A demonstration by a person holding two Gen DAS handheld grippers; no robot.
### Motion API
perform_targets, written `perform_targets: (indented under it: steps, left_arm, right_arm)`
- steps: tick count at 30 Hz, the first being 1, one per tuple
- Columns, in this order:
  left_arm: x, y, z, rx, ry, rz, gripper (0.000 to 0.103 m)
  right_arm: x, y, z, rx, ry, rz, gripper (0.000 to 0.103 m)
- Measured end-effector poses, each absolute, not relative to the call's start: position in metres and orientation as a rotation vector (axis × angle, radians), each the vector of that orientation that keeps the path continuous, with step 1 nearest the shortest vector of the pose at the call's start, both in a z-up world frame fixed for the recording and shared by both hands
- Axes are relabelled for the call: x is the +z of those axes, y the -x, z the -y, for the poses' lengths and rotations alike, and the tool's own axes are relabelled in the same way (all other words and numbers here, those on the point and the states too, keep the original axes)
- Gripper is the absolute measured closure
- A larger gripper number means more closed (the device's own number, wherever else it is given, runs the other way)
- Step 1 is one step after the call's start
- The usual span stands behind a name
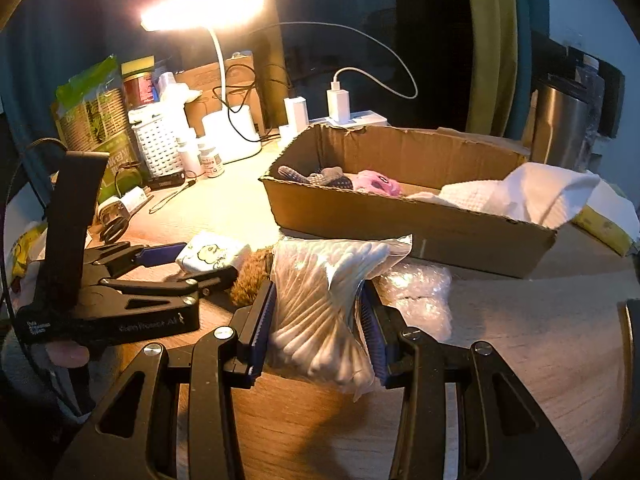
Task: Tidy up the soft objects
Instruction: 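Grasp the printed tissue pack with the left gripper while the right lifts the swab bag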
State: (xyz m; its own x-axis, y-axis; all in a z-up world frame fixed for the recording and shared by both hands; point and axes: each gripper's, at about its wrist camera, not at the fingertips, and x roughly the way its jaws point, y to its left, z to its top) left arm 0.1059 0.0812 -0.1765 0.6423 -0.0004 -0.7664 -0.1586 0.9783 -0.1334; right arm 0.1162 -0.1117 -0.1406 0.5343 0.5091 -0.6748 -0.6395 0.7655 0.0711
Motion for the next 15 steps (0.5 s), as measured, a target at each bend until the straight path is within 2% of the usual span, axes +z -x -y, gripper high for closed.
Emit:
perform_targets:
  steps: [7,8,15]
  left_arm:
    - [-0.178,-0.109,-0.083,0.066,0.225,-0.871,0.031]
    - [-0.178,-0.109,-0.082,0.061,0.229,-0.870,0.036]
    - [-0.172,-0.105,-0.076,0.027,0.224,-0.834,0.036]
  right_arm:
    - [-0.133,-0.116,0.111,0.695,0.193,-0.714,0.059]
    - [-0.132,-0.115,0.112,0.694,0.189,-0.711,0.059]
    - [-0.124,-0.114,0.120,0.683,0.179,-0.690,0.059]
